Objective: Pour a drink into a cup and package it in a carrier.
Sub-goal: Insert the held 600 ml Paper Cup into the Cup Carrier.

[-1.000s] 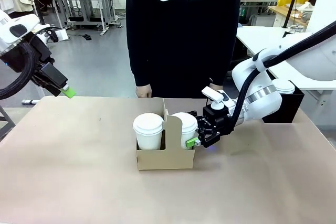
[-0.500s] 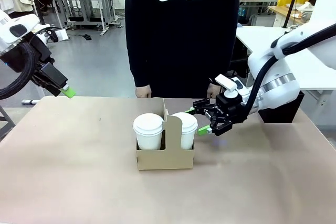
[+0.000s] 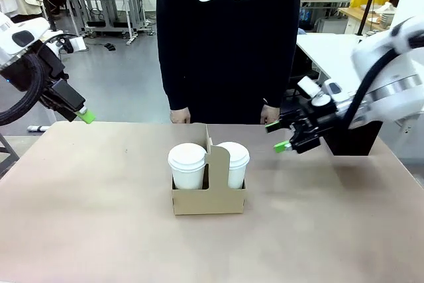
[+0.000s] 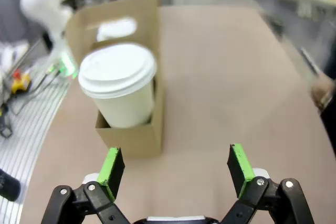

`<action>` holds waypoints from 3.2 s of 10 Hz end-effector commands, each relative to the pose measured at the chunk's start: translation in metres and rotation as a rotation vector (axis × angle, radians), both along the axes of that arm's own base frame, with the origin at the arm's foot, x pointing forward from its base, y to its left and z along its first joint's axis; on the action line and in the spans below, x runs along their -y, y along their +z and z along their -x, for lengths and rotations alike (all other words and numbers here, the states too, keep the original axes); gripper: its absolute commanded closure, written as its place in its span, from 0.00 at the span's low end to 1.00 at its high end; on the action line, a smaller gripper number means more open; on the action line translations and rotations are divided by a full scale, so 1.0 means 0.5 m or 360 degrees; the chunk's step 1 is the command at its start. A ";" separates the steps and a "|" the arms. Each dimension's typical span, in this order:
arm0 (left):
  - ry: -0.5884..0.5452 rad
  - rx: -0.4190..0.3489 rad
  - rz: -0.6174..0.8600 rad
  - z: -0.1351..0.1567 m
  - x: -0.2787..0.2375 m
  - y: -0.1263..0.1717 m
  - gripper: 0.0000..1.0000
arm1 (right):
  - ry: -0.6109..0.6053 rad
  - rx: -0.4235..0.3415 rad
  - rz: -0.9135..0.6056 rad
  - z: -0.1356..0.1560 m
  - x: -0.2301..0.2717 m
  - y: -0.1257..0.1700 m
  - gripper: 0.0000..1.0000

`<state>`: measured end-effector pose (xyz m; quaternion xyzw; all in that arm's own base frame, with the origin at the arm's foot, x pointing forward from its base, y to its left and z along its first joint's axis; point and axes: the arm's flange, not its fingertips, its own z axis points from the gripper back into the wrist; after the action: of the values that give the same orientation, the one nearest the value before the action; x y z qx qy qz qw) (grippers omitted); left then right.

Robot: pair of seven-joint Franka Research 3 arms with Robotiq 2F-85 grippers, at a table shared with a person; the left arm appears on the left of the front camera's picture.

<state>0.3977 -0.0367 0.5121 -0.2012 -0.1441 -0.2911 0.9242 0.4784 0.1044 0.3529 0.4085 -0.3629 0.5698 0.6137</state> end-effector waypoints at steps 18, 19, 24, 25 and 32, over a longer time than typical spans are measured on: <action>0.0023 -0.0005 -0.0013 0.003 0.003 0.005 0.00 | -0.0986 -0.0221 0.0245 0.160 0.313 0.129 0.00; 0.0023 -0.0005 -0.0013 0.003 0.003 0.005 0.00 | -0.0986 -0.0221 0.0245 0.160 0.313 0.129 0.00; 0.0023 -0.0005 -0.0013 0.003 0.003 0.005 0.00 | -0.0986 -0.0221 0.0245 0.160 0.313 0.129 0.00; 0.0023 -0.0005 -0.0013 0.003 0.003 0.005 0.00 | -0.0986 -0.0221 0.0245 0.160 0.313 0.129 0.00; 0.0023 -0.0005 -0.0013 0.003 0.003 0.005 0.00 | -0.0986 -0.0221 0.0245 0.160 0.313 0.129 0.00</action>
<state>0.3977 -0.0370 0.5123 -0.2008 -0.1441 -0.2911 0.9242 0.3972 -0.0531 0.4151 0.2739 -0.3827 0.3502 0.8098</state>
